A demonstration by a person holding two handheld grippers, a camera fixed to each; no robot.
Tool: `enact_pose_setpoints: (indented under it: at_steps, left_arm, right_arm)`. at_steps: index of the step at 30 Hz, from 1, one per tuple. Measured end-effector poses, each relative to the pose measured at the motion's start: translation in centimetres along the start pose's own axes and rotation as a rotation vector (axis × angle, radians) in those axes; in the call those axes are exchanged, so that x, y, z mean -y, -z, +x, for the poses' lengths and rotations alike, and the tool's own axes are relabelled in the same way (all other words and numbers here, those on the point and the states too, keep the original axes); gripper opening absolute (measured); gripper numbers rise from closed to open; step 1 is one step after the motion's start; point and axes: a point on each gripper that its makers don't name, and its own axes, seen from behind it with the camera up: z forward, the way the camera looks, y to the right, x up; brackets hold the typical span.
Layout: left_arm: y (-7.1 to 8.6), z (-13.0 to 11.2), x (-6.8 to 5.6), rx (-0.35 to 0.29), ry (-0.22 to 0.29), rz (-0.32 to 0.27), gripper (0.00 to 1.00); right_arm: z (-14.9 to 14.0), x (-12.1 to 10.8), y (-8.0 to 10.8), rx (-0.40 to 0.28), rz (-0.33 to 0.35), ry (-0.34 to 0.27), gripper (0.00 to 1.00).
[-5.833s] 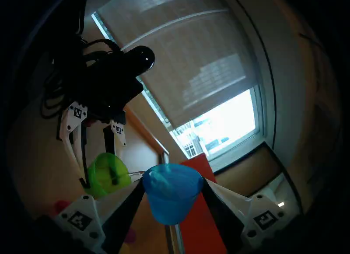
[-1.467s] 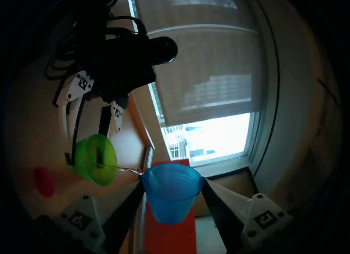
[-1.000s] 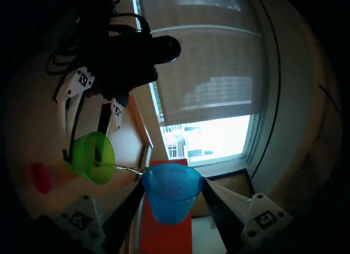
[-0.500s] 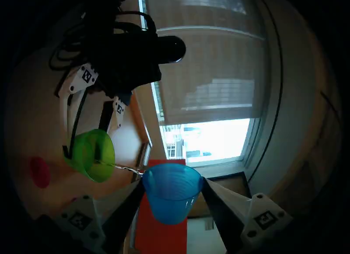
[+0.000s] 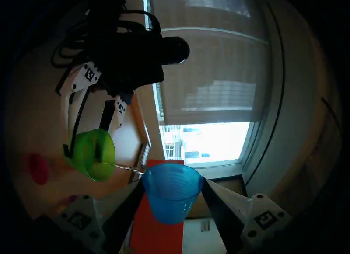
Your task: Pour water
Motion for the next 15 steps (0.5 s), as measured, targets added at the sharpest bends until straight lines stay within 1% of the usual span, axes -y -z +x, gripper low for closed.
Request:
enact_pose_setpoints:
  at_steps: [15]
  left_arm:
    - [0.10, -0.19, 0.09, -0.002, 0.000, 0.002, 0.81]
  right_arm:
    - [0.10, -0.18, 0.00, 0.002, -0.005, 0.049, 0.93]
